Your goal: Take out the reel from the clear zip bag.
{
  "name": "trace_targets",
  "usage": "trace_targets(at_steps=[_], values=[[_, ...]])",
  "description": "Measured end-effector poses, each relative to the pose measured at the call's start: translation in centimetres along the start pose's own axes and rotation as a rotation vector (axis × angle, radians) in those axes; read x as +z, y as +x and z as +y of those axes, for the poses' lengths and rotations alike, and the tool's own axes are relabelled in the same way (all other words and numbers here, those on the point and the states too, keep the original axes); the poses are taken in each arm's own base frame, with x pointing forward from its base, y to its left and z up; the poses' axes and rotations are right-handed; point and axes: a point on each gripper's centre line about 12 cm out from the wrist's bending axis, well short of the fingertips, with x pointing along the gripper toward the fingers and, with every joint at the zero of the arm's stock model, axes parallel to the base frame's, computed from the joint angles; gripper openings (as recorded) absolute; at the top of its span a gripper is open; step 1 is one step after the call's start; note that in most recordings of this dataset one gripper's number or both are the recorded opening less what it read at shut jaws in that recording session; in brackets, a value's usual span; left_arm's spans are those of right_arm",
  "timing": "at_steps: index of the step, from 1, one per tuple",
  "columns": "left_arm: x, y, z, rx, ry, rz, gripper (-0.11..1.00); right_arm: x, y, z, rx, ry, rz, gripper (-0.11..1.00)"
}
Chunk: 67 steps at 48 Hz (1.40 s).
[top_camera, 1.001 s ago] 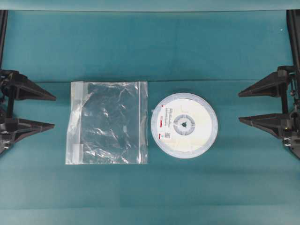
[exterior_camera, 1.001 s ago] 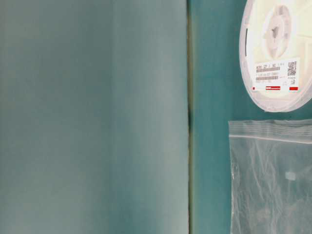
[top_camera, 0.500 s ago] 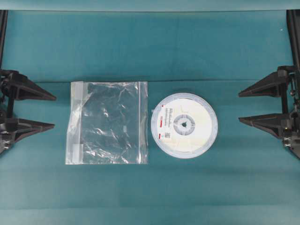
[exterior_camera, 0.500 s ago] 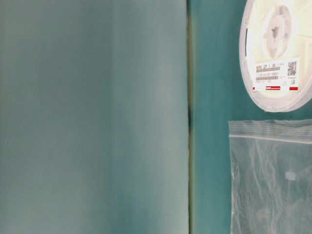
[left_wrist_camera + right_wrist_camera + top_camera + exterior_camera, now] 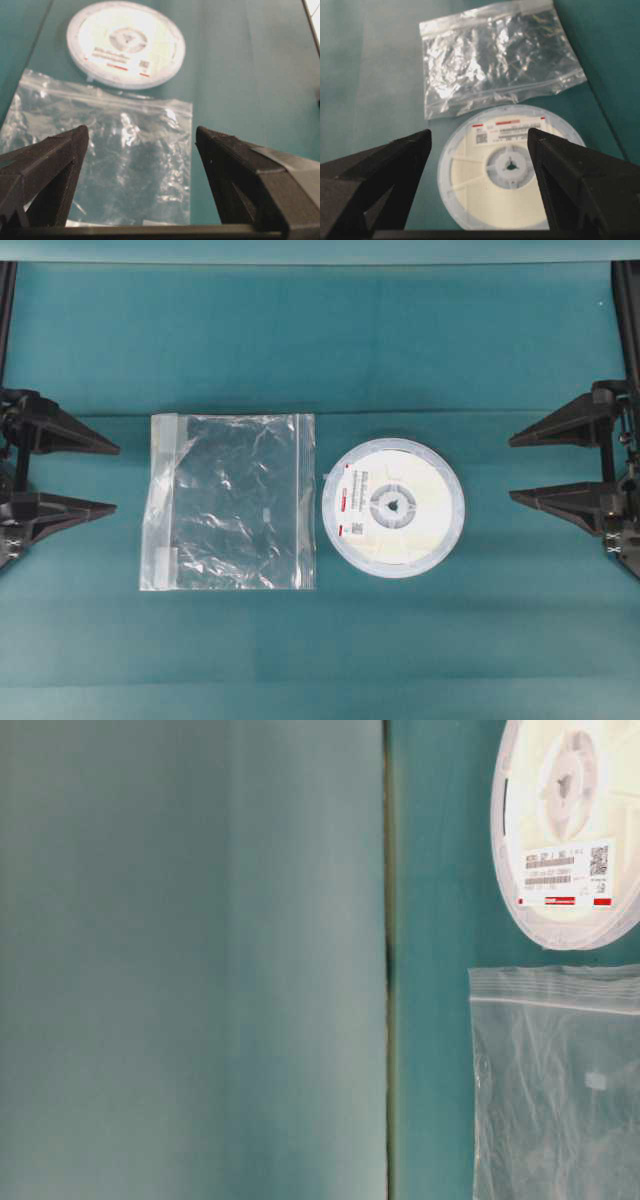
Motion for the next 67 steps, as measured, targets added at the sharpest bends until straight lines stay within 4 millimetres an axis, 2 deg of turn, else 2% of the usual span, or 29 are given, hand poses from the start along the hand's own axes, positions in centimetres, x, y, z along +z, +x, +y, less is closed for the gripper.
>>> trace_targets(at_steps=[18,47,67], values=[[0.1,-0.1,0.0,-0.001,-0.002,-0.006,0.93,1.0,-0.8,0.2,0.016,-0.001,-0.078,0.88],[0.1,-0.1,0.0,-0.001,-0.003,-0.008,0.93,1.8,-1.0,0.4,0.032,-0.004,-0.148,0.89],[0.1,-0.1,0.0,-0.001,-0.005,-0.008,0.93,1.4,-0.9,0.3,0.033,-0.006,-0.147,0.89]])
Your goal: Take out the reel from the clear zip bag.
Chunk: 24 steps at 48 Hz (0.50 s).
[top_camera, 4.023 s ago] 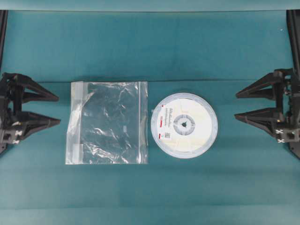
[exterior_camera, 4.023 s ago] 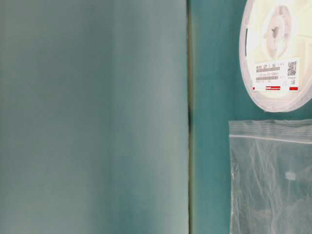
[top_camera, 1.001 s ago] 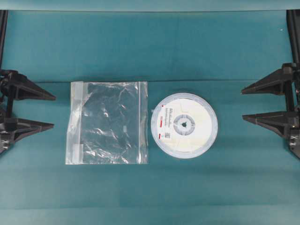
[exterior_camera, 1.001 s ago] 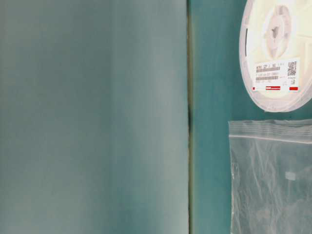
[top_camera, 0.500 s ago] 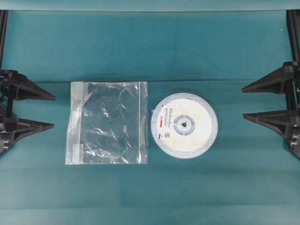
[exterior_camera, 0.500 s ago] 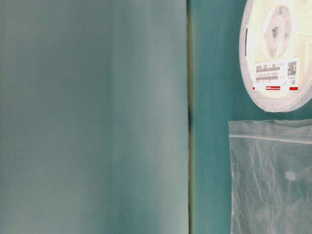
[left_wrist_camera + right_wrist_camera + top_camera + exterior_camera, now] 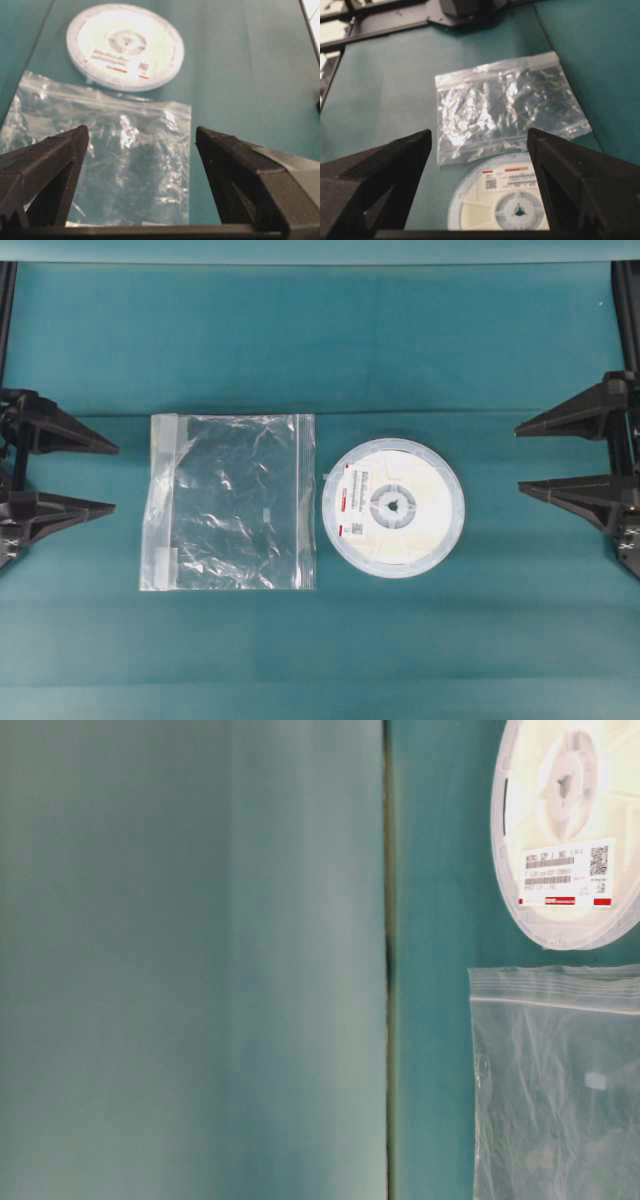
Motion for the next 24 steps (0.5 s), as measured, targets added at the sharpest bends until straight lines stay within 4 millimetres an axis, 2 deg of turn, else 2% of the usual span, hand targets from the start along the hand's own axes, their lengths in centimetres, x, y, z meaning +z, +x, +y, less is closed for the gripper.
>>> trace_targets(at_steps=[24], values=[[0.02,-0.03,-0.01,-0.001,-0.002,-0.001,0.93,-0.2,0.0,-0.04,-0.002,0.0,0.009,0.89]])
